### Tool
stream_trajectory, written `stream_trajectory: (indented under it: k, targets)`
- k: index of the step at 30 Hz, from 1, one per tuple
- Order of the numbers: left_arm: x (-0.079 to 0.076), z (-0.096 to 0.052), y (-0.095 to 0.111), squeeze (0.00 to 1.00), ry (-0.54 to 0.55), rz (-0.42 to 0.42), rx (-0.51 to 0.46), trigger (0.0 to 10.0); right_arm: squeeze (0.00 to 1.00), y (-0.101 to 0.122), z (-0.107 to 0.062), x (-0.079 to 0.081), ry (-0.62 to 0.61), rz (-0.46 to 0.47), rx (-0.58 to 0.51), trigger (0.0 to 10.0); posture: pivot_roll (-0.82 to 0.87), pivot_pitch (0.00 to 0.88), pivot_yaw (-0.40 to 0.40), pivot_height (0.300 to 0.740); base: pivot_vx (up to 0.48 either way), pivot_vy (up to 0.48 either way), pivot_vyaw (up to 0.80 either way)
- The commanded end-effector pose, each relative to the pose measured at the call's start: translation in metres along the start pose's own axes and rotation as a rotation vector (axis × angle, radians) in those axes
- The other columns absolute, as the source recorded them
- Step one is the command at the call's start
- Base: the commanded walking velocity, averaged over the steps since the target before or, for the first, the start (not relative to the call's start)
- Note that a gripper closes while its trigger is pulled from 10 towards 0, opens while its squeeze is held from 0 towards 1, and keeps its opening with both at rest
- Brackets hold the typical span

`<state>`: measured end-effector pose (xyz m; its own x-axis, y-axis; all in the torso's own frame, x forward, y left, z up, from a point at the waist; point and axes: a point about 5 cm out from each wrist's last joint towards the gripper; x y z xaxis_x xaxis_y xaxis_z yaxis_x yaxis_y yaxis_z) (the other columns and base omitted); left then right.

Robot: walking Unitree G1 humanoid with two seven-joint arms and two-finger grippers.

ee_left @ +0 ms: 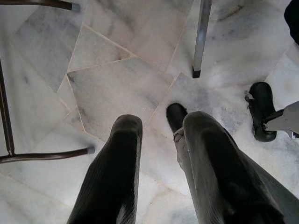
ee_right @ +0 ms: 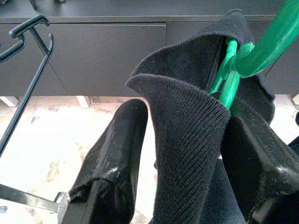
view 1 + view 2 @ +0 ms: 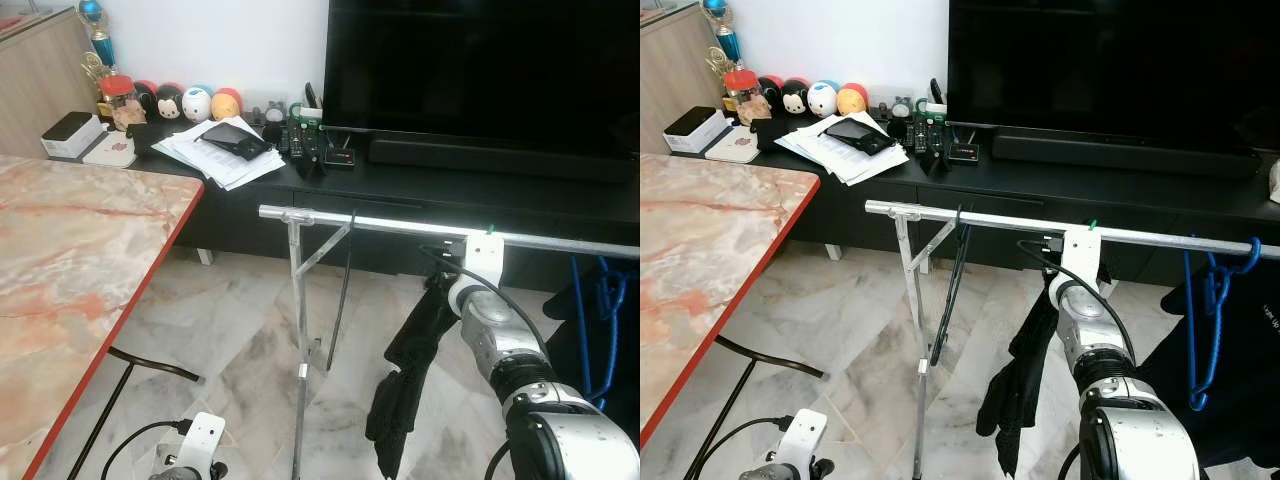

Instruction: Hang hanger

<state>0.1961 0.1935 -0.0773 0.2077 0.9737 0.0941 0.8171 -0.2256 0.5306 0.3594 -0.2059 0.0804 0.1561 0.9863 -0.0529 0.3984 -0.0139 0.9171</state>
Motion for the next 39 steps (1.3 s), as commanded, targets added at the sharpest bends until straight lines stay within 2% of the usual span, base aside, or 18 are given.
stream_trajectory:
  k: [1, 24, 37, 39]
  targets:
    - [0.0027, -0.0007, -0.0027, 0.00, 0.002, 0.005, 0.010, 10.0, 0.00, -0.0027, -0.0009, 0.0008, 0.001, 0.006, 0.007, 0.0, -0.06, 0.000, -0.020, 0.740, 0.000, 0.000, 0.00]
    - [0.0025, -0.0006, -0.0018, 0.00, -0.003, 0.008, 0.009, 10.0, 0.00, -0.0025, -0.0011, 0.0025, 0.002, 0.010, 0.001, 0.0, -0.07, 0.000, -0.020, 0.740, 0.000, 0.000, 0.00]
    - [0.0024, -0.0005, -0.0015, 0.00, -0.003, 0.012, 0.009, 10.0, 0.00, -0.0104, -0.0063, 0.0064, -0.021, -0.002, -0.046, 0.0, -0.07, 0.000, -0.020, 0.740, 0.000, 0.000, 0.00]
    - [0.0025, -0.0005, -0.0016, 0.00, -0.002, 0.012, 0.009, 10.0, 0.00, -0.0086, -0.0082, 0.0073, -0.024, -0.006, -0.086, 0.0, -0.07, 0.000, -0.020, 0.740, 0.000, 0.000, 0.00]
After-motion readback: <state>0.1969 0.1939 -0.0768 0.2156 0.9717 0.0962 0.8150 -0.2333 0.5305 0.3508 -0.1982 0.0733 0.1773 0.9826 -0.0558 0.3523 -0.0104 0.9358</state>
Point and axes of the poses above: a point about 5 cm out from each wrist's last joint towards the gripper, its own z axis pointing out of the wrist towards the gripper, its own y axis along the axis of the wrist's last joint, x = y × z, and after that the axes turned 2 degrees about -z, right-handed
